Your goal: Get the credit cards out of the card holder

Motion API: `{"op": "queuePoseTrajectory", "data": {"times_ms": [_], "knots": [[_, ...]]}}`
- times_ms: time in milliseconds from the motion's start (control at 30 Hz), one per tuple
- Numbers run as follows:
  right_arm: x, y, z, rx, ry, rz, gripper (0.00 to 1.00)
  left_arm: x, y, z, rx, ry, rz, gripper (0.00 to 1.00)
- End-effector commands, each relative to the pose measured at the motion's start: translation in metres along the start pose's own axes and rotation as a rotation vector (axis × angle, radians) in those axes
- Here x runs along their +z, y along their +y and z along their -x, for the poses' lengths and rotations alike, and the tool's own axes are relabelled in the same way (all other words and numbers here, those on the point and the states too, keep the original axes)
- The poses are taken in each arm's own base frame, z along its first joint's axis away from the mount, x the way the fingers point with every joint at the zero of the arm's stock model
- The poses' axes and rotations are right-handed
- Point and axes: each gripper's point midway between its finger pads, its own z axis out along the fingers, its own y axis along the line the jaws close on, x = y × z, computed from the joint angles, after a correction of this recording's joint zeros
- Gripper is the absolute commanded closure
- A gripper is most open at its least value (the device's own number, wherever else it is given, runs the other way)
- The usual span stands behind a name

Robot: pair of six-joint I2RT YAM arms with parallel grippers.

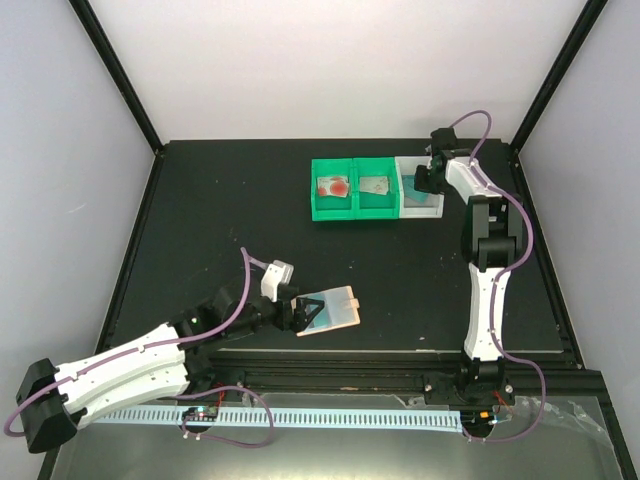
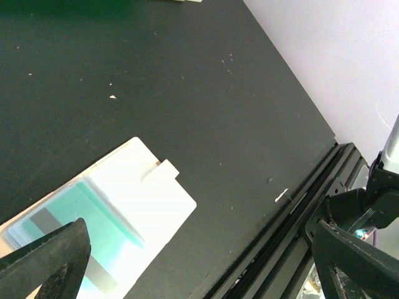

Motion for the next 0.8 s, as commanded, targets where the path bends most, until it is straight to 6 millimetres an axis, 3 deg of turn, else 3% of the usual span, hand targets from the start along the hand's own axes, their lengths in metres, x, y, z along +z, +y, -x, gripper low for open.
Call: {"op": "queuePoseTrajectory", "data": {"times_ms": [0, 233, 433, 567, 767], "knots": [[0.008, 0.001, 0.0, -0.015, 0.018, 0.005, 0.96, -0.005, -0.009, 0.019, -0.001, -0.043, -0.001, 0.01], [0.008, 0.0, -0.001, -0.013, 0.021, 0.002, 0.89, -0.005, -0.009, 0.019, -0.014, -0.044, -0.004, 0.01], [0.006, 0.002, 0.004, -0.012, 0.014, 0.006, 0.91, -0.006, -0.009, 0.028, -0.004, -0.071, 0.015, 0.01], [-0.016, 0.011, 0.023, -0.011, -0.039, 0.042, 0.91, -0.002, -0.001, 0.023, 0.013, -0.051, 0.057, 0.01], [-0.074, 0.026, 0.043, -0.011, -0.133, 0.112, 0.91, 0.006, 0.006, 0.015, 0.014, -0.011, 0.086, 0.01]]}}
